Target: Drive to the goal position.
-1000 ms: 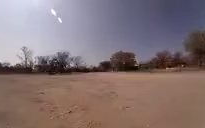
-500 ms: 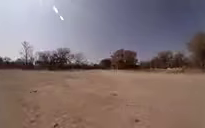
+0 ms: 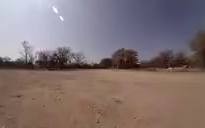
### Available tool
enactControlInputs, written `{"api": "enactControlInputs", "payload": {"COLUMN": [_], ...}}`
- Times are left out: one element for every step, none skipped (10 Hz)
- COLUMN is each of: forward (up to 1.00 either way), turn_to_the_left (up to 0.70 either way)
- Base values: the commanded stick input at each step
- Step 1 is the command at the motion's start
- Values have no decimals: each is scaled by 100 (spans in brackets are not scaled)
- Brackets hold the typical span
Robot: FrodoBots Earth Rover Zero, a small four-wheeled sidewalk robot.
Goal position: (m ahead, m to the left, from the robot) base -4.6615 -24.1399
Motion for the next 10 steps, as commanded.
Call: {"api": "enactControlInputs", "payload": {"forward": [100, 100, 100, 100, 100, 100, 100, 100, 100, 100], "turn_to_the_left": [-38, -40, -40, -40, -40, -40, -40, -40, -40, -40]}}
